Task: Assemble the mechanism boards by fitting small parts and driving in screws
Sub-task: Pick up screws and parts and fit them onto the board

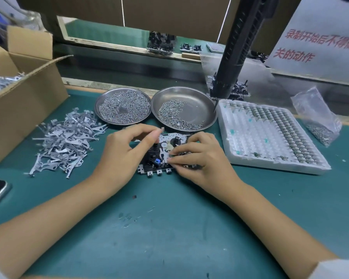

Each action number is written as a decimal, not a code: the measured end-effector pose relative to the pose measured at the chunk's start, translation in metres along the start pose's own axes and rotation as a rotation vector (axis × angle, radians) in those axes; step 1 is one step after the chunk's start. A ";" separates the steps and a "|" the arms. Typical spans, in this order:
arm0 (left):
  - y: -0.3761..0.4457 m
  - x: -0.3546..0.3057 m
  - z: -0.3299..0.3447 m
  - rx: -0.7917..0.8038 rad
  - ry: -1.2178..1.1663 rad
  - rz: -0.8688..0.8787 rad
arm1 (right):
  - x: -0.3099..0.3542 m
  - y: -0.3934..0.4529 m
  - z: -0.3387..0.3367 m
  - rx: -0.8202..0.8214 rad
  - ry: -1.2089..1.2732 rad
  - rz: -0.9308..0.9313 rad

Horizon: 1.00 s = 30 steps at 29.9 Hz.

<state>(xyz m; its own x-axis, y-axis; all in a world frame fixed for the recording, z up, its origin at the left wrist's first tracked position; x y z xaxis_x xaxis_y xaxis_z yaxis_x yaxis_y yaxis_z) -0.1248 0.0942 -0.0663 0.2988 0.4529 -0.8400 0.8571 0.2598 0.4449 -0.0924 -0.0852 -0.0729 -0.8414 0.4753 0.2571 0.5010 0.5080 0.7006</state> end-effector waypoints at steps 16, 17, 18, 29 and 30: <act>-0.016 -0.005 0.009 0.219 0.407 0.240 | 0.001 -0.002 -0.002 0.069 0.286 0.292; -0.016 -0.004 0.009 0.212 0.394 0.235 | 0.002 -0.002 -0.003 0.071 0.291 0.293; -0.017 -0.004 0.010 0.208 0.379 0.231 | 0.002 -0.002 -0.003 0.074 0.295 0.295; -0.015 0.004 0.012 0.178 0.291 0.216 | 0.007 0.010 -0.033 -0.533 0.090 0.254; -0.015 0.004 0.012 0.173 0.281 0.209 | 0.004 0.018 -0.043 -0.692 0.041 0.261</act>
<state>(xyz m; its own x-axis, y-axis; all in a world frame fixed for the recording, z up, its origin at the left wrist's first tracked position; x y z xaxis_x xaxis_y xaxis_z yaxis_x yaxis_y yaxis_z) -0.1313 0.0825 -0.0800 0.3681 0.7033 -0.6082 0.8551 0.0008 0.5185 -0.0954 -0.1053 -0.0311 -0.7259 0.4848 0.4879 0.4552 -0.1932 0.8692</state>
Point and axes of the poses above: each hand's wrist, its own y-axis towards the middle knuckle, its own z-axis out of the palm, x = y × z, the point moved 1 cm from there along y, towards the middle knuckle, and after that the axes turned 7 degrees about -x, right-handed, at the moved point
